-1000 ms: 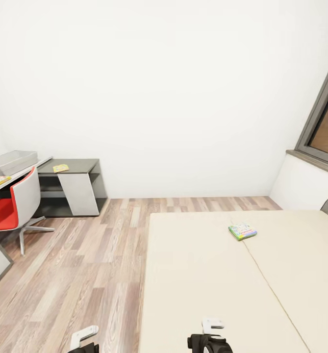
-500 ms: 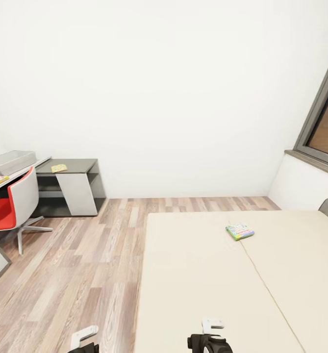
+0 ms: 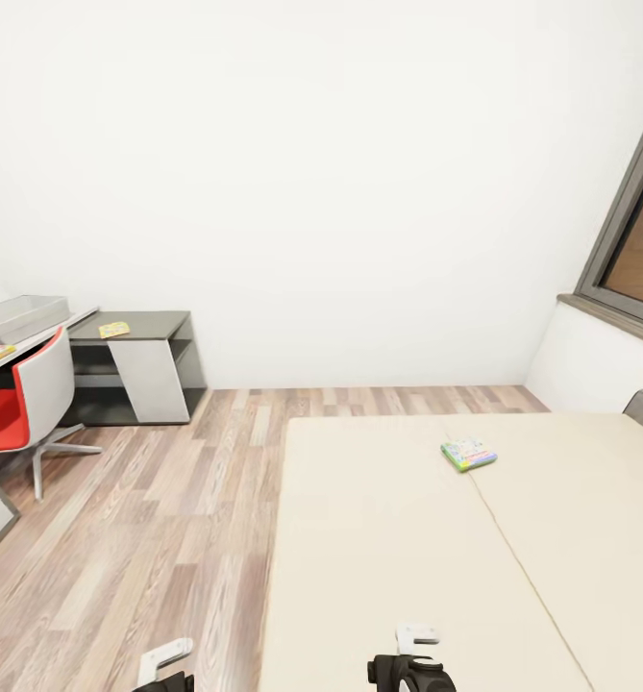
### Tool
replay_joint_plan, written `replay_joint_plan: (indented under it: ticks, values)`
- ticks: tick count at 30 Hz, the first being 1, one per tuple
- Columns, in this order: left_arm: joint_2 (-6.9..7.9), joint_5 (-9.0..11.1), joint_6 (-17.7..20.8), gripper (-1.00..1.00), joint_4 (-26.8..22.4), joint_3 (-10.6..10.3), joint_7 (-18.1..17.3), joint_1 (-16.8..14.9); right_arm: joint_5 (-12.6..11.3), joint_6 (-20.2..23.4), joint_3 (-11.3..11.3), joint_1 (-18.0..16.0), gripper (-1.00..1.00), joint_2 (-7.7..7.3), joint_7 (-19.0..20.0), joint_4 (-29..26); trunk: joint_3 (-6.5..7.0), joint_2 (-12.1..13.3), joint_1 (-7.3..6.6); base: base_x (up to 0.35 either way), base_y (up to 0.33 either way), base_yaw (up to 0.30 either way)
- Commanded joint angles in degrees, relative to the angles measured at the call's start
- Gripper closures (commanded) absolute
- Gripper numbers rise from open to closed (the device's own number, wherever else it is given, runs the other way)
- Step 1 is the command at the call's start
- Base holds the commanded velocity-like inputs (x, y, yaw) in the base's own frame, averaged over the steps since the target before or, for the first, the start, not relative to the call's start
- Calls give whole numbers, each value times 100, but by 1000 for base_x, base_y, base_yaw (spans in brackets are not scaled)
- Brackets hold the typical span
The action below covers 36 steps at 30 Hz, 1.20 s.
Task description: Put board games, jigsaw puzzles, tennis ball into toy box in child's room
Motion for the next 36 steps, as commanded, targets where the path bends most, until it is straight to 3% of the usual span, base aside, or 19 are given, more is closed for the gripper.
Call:
replay_joint_plan:
  ticks: [1,31,36]
  values:
    - [0,58,33,-100,-13,-11,19,-2,-3,34,5,-3,-100,1,-23,-11,-13,-12,4,89,-119,0]
    - [0,58,33,-100,-13,-11,19,-2,-3,34,5,-3,-100,1,-23,-11,-13,-12,4,24,-61,0]
    - [0,62,-115,-100,-2,-11,19,-2,-3,35,5,-3,-100,1,-23,-11,-13,-12,4,0,-156,0]
